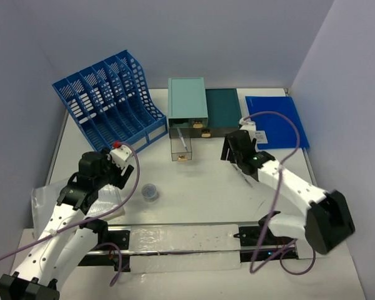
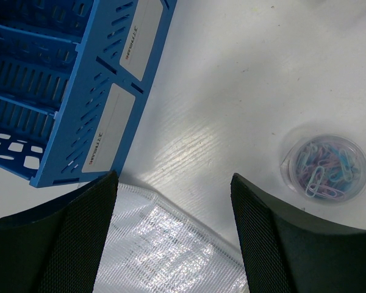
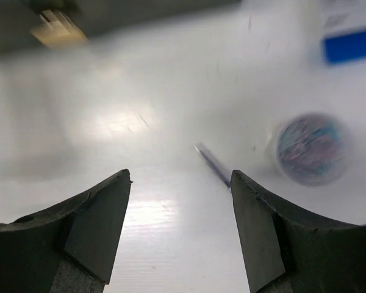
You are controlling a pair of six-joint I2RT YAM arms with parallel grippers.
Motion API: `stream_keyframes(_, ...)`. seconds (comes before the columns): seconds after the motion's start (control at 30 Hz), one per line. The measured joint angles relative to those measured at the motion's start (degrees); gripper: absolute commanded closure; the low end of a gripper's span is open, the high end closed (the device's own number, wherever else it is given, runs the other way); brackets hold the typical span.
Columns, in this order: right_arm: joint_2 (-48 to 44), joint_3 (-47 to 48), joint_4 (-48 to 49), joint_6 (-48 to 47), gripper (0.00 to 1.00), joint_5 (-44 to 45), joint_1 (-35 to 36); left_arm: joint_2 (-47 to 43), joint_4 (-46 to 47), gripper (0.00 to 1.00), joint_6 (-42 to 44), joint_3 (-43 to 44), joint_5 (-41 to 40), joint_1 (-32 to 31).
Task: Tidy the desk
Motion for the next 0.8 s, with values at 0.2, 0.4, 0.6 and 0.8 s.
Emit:
stream_keyframes(0.2,13.9,-0.4,-3.8,-0.7,0.28,-8.1,-3.7,-0.1,0.0,0.19,0.0,0.0,0.0,0.0)
stream_keyframes(0.4,17.8,3.2,-5.8,-0.8,0.26,-9.5,-4.8,-0.3,0.0,0.19,0.0,0.0,0.0,0.0)
stream_keyframes(0.6,18.4,4.9,-6.8,-0.9,0.25,-8.6,-4.8,-0.3,0.0,0.19,0.0,0.0,0.0,0.0)
stream_keyframes(0.8,21.6,4.9,-9.0,-1.2,0.25,-8.9,-4.9,-0.3,0.0,0.19,0.0,0.0,0.0,0.0)
